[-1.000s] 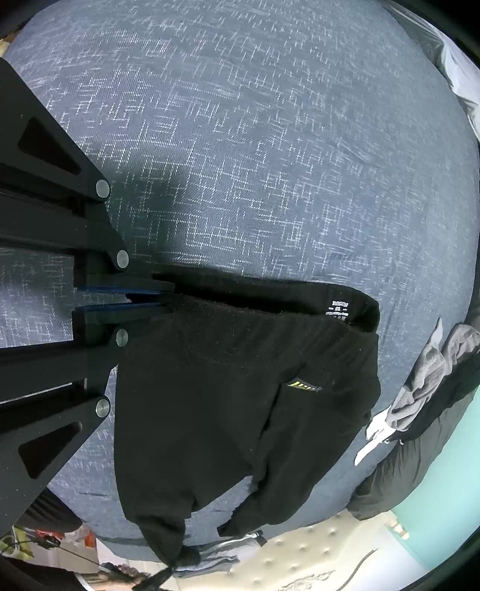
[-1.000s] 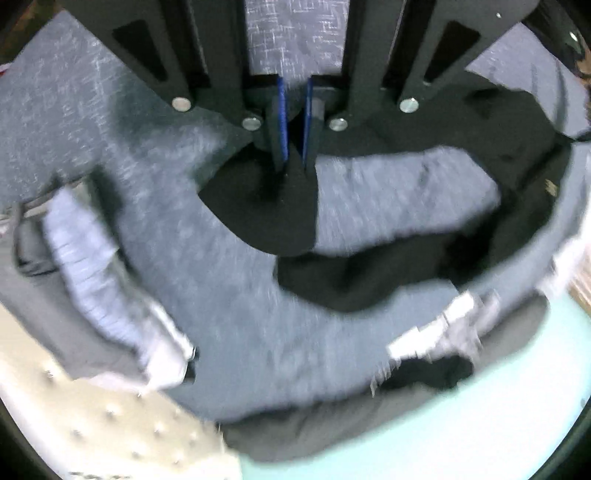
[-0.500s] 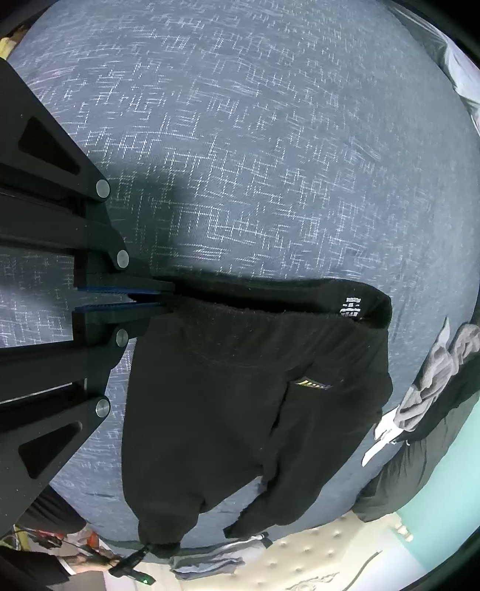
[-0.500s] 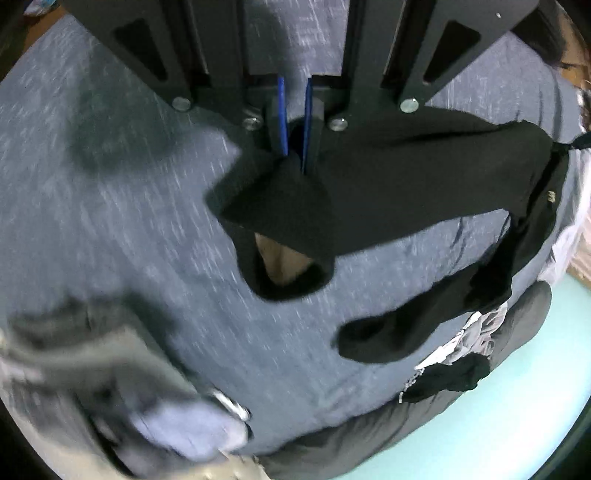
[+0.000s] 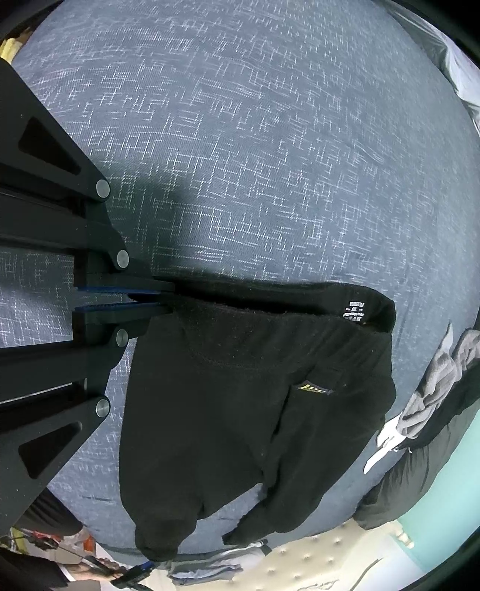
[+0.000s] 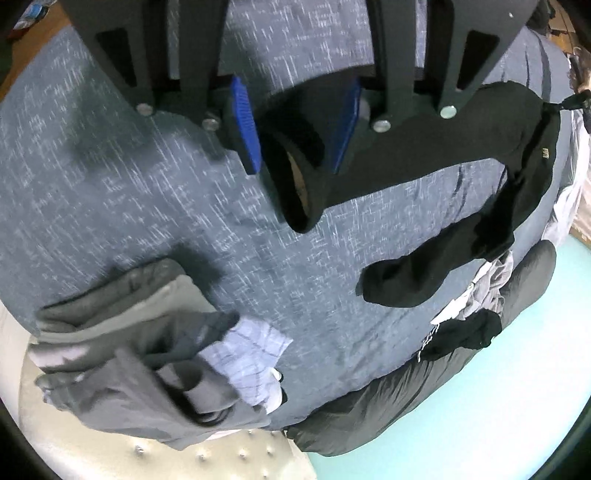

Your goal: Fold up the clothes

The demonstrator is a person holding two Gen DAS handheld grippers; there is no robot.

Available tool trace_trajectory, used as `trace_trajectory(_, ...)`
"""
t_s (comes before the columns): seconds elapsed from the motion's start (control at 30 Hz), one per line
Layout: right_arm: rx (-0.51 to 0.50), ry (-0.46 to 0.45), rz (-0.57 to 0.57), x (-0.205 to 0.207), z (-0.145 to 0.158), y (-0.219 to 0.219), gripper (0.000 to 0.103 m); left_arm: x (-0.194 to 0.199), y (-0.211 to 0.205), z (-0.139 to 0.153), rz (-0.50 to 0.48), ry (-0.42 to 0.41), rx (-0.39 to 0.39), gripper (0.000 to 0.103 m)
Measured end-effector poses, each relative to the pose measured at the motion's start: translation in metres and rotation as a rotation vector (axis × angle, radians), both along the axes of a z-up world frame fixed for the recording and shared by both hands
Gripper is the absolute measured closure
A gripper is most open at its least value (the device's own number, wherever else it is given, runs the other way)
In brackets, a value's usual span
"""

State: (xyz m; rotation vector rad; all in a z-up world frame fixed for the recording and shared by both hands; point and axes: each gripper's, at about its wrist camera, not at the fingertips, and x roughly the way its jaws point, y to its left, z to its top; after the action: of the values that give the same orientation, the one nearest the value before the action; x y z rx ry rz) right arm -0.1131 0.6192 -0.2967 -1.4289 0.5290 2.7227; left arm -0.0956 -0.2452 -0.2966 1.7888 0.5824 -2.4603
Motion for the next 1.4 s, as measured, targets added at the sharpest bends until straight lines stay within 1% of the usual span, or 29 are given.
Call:
trace_trajectory(0.07, 0.003, -0.008, 0.011, -0.003, -0.006, -0.002, 0.063, -0.001, 0.000, -0.001, -0.001, -0.002, -0.003, 0.099)
trace_trajectory(0.1, 0.004, -0.012, 0.015, -0.005, -0.009, -0.003, 0.074, -0.002, 0.001, -0.001, -0.002, -0.004, -0.004, 0.099)
trace_trajectory(0.17, 0.008, -0.002, 0.017, -0.003, -0.008, 0.000, 0.089, -0.003, 0.001, -0.002, -0.004, -0.008, -0.005, 0.099)
trace_trajectory(0.2, 0.011, 0.006, 0.017, -0.001, -0.007, 0.002, 0.095, -0.003, 0.001, -0.002, -0.005, -0.008, -0.006, 0.099)
trace_trajectory(0.3, 0.019, 0.031, 0.016, 0.005, -0.003, 0.007, 0.098, -0.005, 0.000, -0.002, 0.000, -0.006, -0.010, 0.099)
trace_trajectory(0.47, 0.037, 0.082, -0.001, 0.019, 0.010, 0.023, 0.098, -0.005, -0.002, -0.001, 0.014, -0.001, -0.005, 0.099)
trace_trajectory(0.53, 0.050, 0.068, 0.008, 0.022, 0.009, 0.025, 0.098, -0.005, -0.001, 0.001, 0.022, 0.001, -0.003, 0.099)
trace_trajectory(0.6, 0.051, 0.036, 0.015, 0.023, 0.001, 0.026, 0.098, -0.004, -0.002, 0.002, 0.030, 0.001, 0.000, 0.099)
trace_trajectory(0.67, 0.024, -0.044, 0.036, 0.020, -0.017, 0.024, 0.098, 0.000, -0.003, 0.000, 0.033, -0.003, 0.005, 0.099)
trace_trajectory(0.7, 0.046, -0.078, 0.050, 0.019, -0.023, 0.020, 0.098, 0.000, -0.002, 0.000, 0.033, -0.005, 0.008, 0.099)
trace_trajectory(0.73, 0.078, -0.084, 0.060, 0.021, -0.026, 0.016, 0.098, 0.000, -0.001, 0.001, 0.035, -0.002, 0.005, 0.099)
trace_trajectory(0.77, 0.082, -0.082, 0.060, 0.022, -0.025, 0.015, 0.096, 0.000, 0.000, 0.003, 0.035, 0.003, 0.000, 0.097)
trace_trajectory(0.83, 0.093, -0.076, 0.025, 0.023, -0.019, 0.017, 0.091, 0.003, -0.001, 0.009, 0.040, 0.018, 0.003, 0.097)
trace_trajectory(0.87, 0.103, -0.071, 0.004, 0.024, -0.015, 0.018, 0.086, 0.004, -0.001, 0.012, 0.039, 0.024, 0.003, 0.095)
trace_trajectory(0.93, 0.122, -0.043, -0.011, 0.026, -0.002, 0.017, 0.084, 0.006, 0.001, 0.021, 0.029, 0.035, -0.013, 0.093)
trace_trajectory(1.07, 0.178, 0.047, 0.070, 0.021, 0.032, -0.006, 0.084, 0.007, 0.000, 0.039, 0.046, 0.071, -0.023, 0.092)
trace_trajectory(1.13, 0.168, 0.083, 0.106, 0.011, 0.045, -0.019, 0.082, 0.007, -0.002, 0.048, 0.062, 0.096, -0.026, 0.091)
trace_trajectory(1.2, 0.130, 0.097, 0.138, -0.003, 0.051, -0.032, 0.069, 0.005, -0.003, 0.056, 0.071, 0.114, -0.036, 0.087)
trace_trajectory(1.23, 0.107, 0.095, 0.151, -0.012, 0.051, -0.039, 0.067, 0.000, -0.003, 0.058, 0.066, 0.121, -0.042, 0.084)
trace_trajectory(1.27, 0.092, 0.091, 0.165, -0.021, 0.051, -0.047, 0.062, -0.005, -0.002, 0.060, 0.061, 0.129, -0.045, 0.078)
trace_trajectory(1.3, 0.084, 0.086, 0.179, -0.032, 0.050, -0.057, 0.059, -0.009, -0.002, 0.062, 0.056, 0.137, -0.048, 0.076)
trace_trajectory(1.4, 0.068, 0.070, 0.211, -0.062, 0.048, -0.082, 0.056, -0.029, 0.002, 0.064, 0.033, 0.158, -0.056, 0.076)
